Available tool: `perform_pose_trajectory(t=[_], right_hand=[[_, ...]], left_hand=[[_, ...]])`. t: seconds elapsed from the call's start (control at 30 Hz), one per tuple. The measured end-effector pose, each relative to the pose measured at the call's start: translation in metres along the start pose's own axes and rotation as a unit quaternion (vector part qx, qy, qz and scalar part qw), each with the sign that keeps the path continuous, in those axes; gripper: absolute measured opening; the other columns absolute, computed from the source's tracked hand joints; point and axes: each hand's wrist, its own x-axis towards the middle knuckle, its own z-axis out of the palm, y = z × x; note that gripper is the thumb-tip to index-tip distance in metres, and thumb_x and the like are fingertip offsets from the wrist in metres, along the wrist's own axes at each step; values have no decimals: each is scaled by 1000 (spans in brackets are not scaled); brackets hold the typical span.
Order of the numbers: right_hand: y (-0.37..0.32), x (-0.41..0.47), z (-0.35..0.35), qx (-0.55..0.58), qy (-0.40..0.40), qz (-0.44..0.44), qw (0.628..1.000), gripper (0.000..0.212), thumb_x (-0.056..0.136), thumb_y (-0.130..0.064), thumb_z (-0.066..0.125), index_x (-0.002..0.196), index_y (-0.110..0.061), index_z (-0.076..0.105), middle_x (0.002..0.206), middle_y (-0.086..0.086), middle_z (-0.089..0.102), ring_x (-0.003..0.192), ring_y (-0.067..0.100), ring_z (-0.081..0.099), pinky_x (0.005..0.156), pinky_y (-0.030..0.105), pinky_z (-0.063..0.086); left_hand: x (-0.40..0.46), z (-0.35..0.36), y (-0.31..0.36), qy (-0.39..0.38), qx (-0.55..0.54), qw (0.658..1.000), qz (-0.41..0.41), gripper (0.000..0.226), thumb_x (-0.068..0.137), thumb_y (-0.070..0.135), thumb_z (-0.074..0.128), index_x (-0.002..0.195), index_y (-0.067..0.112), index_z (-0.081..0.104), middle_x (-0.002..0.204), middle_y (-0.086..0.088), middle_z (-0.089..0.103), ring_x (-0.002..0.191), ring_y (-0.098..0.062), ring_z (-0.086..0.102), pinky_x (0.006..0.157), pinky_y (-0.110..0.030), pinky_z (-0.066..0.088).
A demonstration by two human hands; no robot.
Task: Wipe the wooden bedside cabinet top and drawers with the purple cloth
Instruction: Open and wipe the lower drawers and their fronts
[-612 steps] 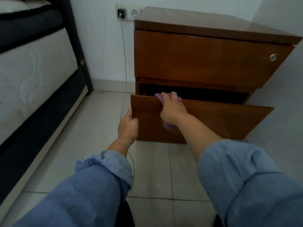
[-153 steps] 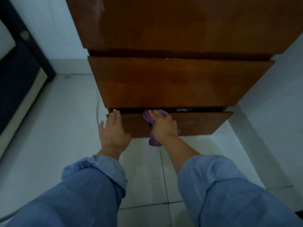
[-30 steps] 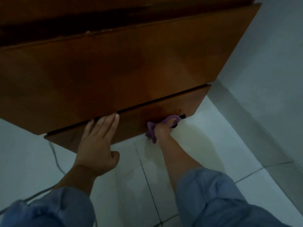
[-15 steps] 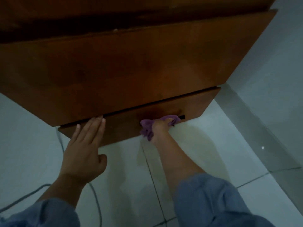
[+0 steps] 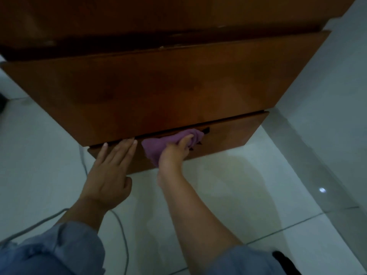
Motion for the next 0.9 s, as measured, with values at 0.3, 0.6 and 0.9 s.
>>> perform_pose_trajectory(t=[0.3, 0.6, 0.9], right_hand=[[37, 39, 26, -78, 80, 113, 987, 62, 99, -16, 25, 151, -25, -8, 160, 6, 2, 144, 31, 20, 116, 44, 21], [45, 32, -9, -119, 13, 157, 980, 55, 103, -13, 18, 149, -33, -4, 91, 29, 57, 37, 17, 51, 35, 13, 34], [25, -43, 63, -163, 3, -20, 986, 72, 98, -8, 37, 149, -35, -6, 160, 0, 10, 139, 30, 35, 108, 41, 35]], left_hand=[[-12, 10, -23, 5, -17, 999, -49, 93, 59, 26, 55, 147, 11, 31, 146, -11, 41, 137, -28, 34, 115, -54, 20], [-15, -1, -18, -26, -22, 998, -53, 99, 60, 35, 51, 151, 17, 18, 156, -2, 25, 145, -20, 19, 119, -44, -1], [-32, -12, -43, 20, -62, 991, -116, 75, 76, 10, 52, 148, 13, 30, 153, -6, 33, 140, -21, 32, 115, -33, 3]])
